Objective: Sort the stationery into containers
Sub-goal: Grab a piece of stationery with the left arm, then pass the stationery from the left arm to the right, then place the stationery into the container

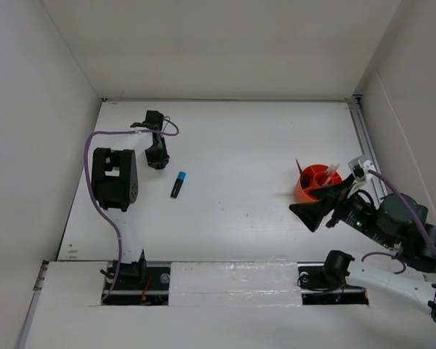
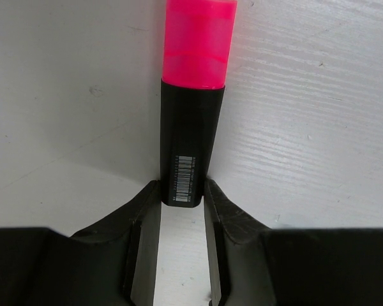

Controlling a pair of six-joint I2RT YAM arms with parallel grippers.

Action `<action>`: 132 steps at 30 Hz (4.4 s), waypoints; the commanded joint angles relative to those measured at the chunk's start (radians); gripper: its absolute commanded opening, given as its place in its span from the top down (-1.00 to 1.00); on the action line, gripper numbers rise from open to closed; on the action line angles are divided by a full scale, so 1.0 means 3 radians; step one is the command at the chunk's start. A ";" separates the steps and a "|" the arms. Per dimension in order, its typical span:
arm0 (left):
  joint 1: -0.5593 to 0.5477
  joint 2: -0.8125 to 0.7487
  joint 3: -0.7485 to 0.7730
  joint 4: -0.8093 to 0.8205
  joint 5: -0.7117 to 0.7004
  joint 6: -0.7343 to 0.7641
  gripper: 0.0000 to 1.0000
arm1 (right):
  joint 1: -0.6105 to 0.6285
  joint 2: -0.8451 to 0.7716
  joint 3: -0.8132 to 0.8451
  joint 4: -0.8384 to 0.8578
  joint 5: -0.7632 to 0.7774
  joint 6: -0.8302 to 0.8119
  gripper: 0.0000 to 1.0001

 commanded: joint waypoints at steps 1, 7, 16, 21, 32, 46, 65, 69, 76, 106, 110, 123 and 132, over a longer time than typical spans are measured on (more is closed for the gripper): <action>0.0010 0.0369 -0.0169 -0.0065 -0.0073 -0.0013 1.00 | 0.0026 -0.0028 0.0095 0.0087 0.0033 -0.0050 -1.00; -0.0163 -0.0242 -0.0169 -0.0076 -0.0058 -0.0013 1.00 | 0.0026 -0.0028 -0.0017 0.0235 0.0140 -0.0015 -1.00; -0.0852 -0.1553 -0.0527 0.0155 -0.0133 -0.0013 1.00 | 0.0026 0.0391 -0.0048 0.0878 0.0457 0.0282 -1.00; -0.1472 -0.1946 -0.0649 0.0139 -0.0340 -0.0130 1.00 | -0.0224 0.0657 -0.0083 0.1354 0.0662 0.0562 -1.00; -0.1473 -0.3082 -0.1079 0.0773 0.0796 0.0074 1.00 | -0.1201 0.1555 -0.0176 0.2458 -0.0723 0.0793 -0.70; -0.1473 -0.3113 -0.1187 0.0906 0.1312 0.0110 1.00 | -0.0715 0.2569 0.0208 0.2940 -0.0560 0.0855 -0.63; -0.1473 -0.3210 -0.1248 0.0983 0.1573 0.0110 1.00 | -0.0684 0.3117 0.0494 0.3124 -0.0708 0.0916 0.30; -0.1473 -0.3210 -0.1248 0.0983 0.1573 0.0110 1.00 | -0.0684 0.3117 0.0494 0.3155 -0.0708 0.0916 0.94; -0.1473 -0.3364 -0.1320 0.1054 0.1542 0.0110 -0.04 | -0.0684 0.3040 0.0418 0.3155 -0.0566 0.0784 1.00; -0.1473 -0.3343 -0.1258 0.0558 -0.0120 -0.0228 -1.00 | -0.1789 0.0959 -0.0805 -0.0184 0.2150 0.1734 1.00; -0.1473 -0.3343 -0.1258 0.0558 -0.0053 -0.0228 -1.00 | -0.1789 0.1035 -0.0805 -0.0250 0.2313 0.1765 1.00; -0.1473 -0.3374 -0.1320 0.0620 0.0202 -0.0166 -1.00 | -0.1462 0.1527 -0.0473 -0.0910 0.2902 0.2475 1.00; -0.1473 -0.3374 -0.1350 0.0651 0.0274 -0.0136 -1.00 | -0.1094 0.1333 -0.0411 -0.0595 0.3137 0.2012 1.00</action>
